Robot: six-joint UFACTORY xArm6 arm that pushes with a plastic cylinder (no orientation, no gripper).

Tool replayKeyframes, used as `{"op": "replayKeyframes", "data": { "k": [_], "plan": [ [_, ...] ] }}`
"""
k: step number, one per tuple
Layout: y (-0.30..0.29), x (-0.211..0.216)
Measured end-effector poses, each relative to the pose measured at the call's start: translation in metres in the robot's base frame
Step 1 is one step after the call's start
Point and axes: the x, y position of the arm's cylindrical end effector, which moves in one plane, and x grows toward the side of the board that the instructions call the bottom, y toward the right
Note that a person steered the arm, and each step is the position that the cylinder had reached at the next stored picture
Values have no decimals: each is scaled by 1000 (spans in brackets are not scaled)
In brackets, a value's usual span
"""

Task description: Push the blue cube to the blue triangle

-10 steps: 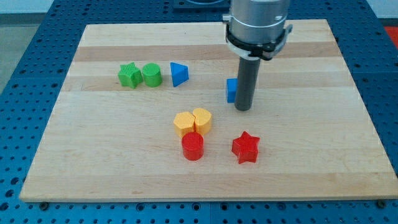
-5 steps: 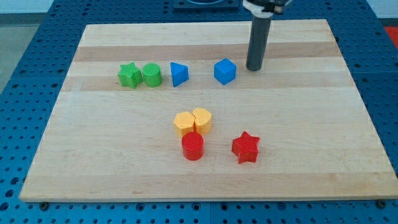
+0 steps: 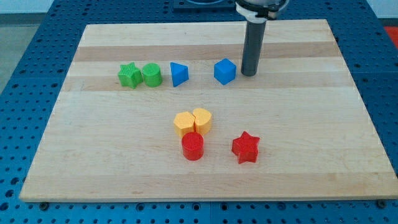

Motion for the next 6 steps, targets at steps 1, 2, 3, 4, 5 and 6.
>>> {"op": "replayKeyframes", "data": {
  "k": [1,2,3,4,5,6],
  "plan": [
    [-1,-1],
    [-12,4],
    [-26,12],
    [-39,16],
    [-47,17],
    [-54,16]
  ]
}}
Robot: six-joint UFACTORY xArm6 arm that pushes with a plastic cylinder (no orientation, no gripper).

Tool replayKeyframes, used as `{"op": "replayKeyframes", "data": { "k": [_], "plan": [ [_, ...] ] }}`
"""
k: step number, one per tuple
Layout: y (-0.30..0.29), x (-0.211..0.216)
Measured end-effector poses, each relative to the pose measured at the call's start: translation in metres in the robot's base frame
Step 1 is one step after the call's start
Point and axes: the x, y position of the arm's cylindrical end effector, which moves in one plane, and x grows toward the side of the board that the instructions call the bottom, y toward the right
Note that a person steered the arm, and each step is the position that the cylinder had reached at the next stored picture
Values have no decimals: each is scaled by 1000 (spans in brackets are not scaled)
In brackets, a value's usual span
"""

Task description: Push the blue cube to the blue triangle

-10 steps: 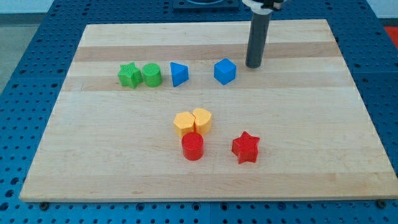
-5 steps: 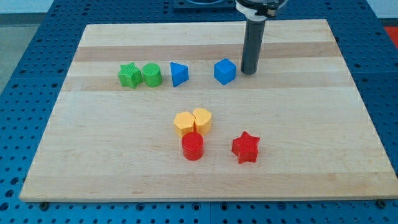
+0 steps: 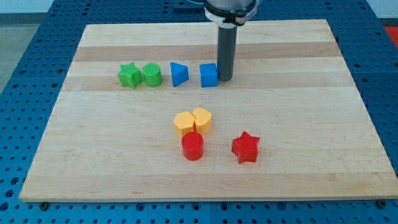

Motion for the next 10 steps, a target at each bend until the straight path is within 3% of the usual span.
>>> {"op": "replayKeyframes", "data": {
  "k": [4,7,10],
  "plan": [
    [-11,15],
    [-13,-12],
    [-24,-13]
  ]
}}
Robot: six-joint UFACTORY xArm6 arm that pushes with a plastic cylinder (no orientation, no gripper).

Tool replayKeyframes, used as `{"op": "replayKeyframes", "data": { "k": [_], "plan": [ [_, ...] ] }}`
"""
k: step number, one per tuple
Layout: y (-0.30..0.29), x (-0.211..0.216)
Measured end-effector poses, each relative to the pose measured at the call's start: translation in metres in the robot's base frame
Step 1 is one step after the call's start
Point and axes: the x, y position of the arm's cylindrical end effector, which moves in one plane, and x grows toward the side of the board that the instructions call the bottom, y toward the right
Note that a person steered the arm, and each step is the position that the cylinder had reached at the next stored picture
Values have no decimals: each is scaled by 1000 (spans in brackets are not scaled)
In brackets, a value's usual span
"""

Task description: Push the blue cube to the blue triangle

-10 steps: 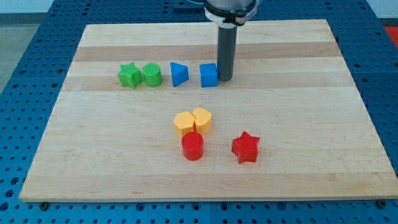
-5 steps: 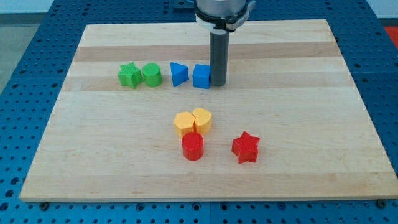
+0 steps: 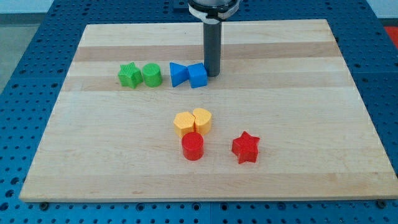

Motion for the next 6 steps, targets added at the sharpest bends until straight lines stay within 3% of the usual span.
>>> {"op": "replayKeyframes", "data": {
  "k": [4,6],
  "plan": [
    [-1,33],
    [-15,29]
  ]
}}
